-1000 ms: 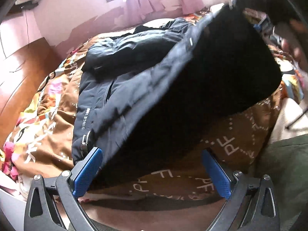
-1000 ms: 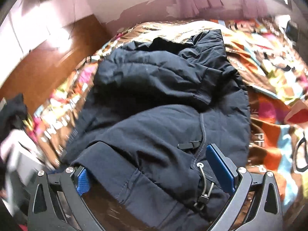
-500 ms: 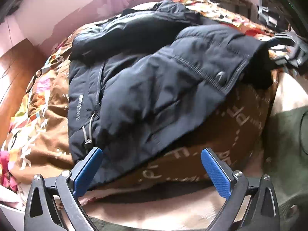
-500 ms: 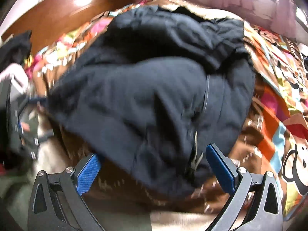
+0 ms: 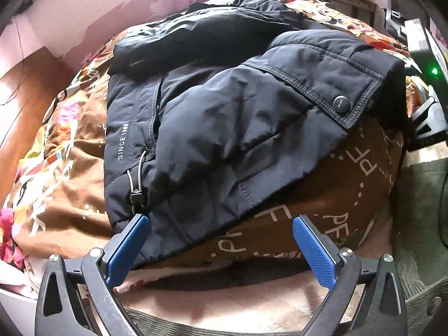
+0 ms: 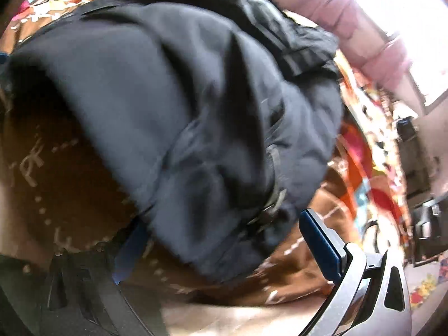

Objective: Fold large clothes

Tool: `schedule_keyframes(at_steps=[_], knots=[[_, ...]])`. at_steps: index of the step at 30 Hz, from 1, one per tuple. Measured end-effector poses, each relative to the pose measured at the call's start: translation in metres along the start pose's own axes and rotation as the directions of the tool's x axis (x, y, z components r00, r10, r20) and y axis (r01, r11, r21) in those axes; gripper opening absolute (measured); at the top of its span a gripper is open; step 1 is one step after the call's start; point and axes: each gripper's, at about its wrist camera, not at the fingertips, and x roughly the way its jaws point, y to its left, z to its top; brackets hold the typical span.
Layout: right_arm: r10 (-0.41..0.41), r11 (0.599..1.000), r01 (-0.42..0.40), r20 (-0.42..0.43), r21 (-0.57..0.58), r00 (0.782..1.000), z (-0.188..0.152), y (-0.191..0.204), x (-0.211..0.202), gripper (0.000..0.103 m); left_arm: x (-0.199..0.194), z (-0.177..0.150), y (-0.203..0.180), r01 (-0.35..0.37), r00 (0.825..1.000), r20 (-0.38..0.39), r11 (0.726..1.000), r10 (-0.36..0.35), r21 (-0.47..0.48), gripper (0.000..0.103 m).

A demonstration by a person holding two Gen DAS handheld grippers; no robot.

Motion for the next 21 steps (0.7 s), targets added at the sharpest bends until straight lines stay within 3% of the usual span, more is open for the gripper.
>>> schedule_keyframes(at_steps=[5, 8, 12, 17, 21], knots=[[-0.087, 0.992, 0.073, 0.135, 0.107, 0.987, 0.012, -0.038, -0.029, 0.101, -0.004, -0.001, 0.005, 0.016, 1.0, 0.022, 1.0, -0.016, -0.02, 0.103], [-0.04, 0.979, 0.002, 0.187, 0.202, 0.982, 0.027, -0.072, -0.044, 0.101, -0.007, -0.002, 0.006, 0.057, 0.998, 0.036, 0.998, -0.056, -0.015, 0.103], [0.044, 0.96, -0.109, 0.246, 0.259, 0.968, 0.05, -0.112, -0.059, 0.101, -0.007, -0.001, -0.002, 0.051, 0.998, 0.04, 0.998, -0.052, 0.028, 0.103], [0.132, 0.936, -0.212, 0.276, 0.281, 0.952, 0.066, -0.125, -0.061, 0.101, 0.014, 0.004, -0.024, -0.05, 0.998, -0.024, 0.99, 0.054, 0.134, 0.103], [0.151, 0.924, -0.236, 0.282, 0.3, 0.947, 0.062, -0.12, -0.06, 0.101, 0.03, 0.011, -0.03, -0.14, 0.988, -0.037, 0.975, 0.148, 0.173, 0.103]])
